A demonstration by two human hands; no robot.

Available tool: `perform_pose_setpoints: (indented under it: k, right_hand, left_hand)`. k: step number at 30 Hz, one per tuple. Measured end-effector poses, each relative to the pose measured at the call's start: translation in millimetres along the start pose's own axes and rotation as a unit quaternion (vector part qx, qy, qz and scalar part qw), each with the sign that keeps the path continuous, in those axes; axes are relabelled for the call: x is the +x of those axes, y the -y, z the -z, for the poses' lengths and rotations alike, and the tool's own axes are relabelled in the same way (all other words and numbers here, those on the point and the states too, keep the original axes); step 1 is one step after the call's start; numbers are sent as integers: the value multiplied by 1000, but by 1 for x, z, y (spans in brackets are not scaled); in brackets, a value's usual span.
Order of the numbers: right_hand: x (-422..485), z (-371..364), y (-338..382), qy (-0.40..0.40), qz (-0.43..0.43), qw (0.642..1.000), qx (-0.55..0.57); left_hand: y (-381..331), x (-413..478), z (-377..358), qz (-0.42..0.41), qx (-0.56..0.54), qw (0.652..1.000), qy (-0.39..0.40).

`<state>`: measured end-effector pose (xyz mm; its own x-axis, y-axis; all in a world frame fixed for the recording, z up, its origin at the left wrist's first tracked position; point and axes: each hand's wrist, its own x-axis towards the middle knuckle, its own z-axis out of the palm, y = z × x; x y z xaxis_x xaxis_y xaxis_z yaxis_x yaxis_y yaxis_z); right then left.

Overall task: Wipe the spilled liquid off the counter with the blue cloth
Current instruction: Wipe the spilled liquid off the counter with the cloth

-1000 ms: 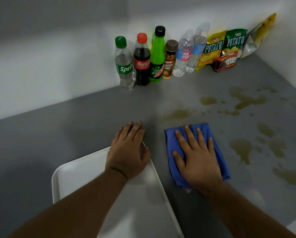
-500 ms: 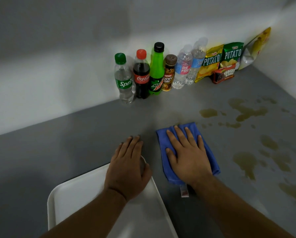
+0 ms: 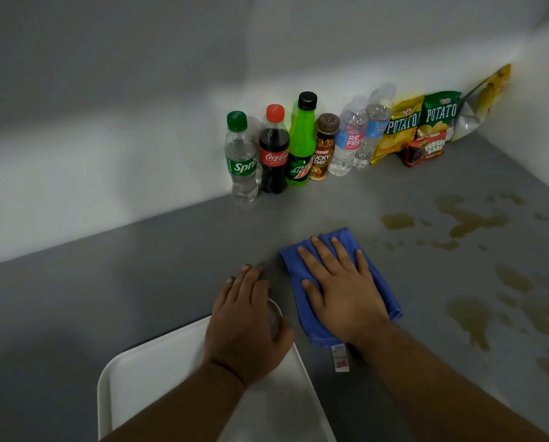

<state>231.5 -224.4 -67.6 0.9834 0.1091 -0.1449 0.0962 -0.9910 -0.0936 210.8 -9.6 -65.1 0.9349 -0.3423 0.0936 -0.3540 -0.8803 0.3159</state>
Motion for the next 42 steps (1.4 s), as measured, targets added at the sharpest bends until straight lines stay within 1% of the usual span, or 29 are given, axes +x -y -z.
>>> perform_pose_setpoints:
  k: [3, 5, 8, 11, 14, 16, 18, 20, 22, 26, 29, 31, 34, 38, 40, 42]
  right_hand:
    - [-18, -4, -3, -8, -53, 999, 10]
    - [-33, -5, -1, -2, -62, 998, 18]
    - [-41, -6, 9, 26, -35, 999, 11]
    - [-27, -5, 15, 25, 17, 1000, 10]
    - [2, 0, 12, 19, 51, 998, 14]
    - [20, 5, 6, 6, 33, 999, 15]
    - [30, 6, 1, -5, -15, 1000, 18]
    - [26, 3, 2, -14, -58, 998, 21]
    - [12, -2, 8, -14, -66, 997, 25]
    - [4, -6, 21, 10, -8, 1000, 16]
    - [29, 1, 22, 6, 40, 999, 16]
    - [49, 6, 17, -1, 57, 998, 22]
    - [70, 11, 6, -9, 24, 999, 25]
    - [55, 5, 4, -34, -87, 995, 27]
    - [41, 1, 11, -29, -96, 995, 19]
    - [38, 2, 15, -11, -67, 998, 15]
  left_hand:
    - [10, 12, 7, -20, 3, 1000, -10]
    - [24, 28, 14, -39, 8, 999, -21]
    - [44, 48, 21, -41, 24, 999, -8]
    - [46, 54, 17, 0, 20, 1000, 22]
    - [45, 53, 14, 0, 16, 1000, 22]
    - [46, 53, 14, 0, 14, 999, 29]
    - [47, 55, 16, 5, 15, 999, 48]
    - [48, 57, 16, 6, 19, 998, 58]
    - [49, 58, 15, 5, 15, 998, 56]
    - [47, 58, 14, 11, 11, 998, 55]
    - [46, 58, 15, 14, 0, 999, 50]
    - [45, 57, 16, 12, 3, 999, 47]
    - [46, 58, 16, 12, 5, 999, 49]
    - [48, 57, 14, 8, 8, 999, 52]
    - [49, 58, 12, 5, 13, 999, 49]
    - [50, 58, 11, 1, 20, 999, 50]
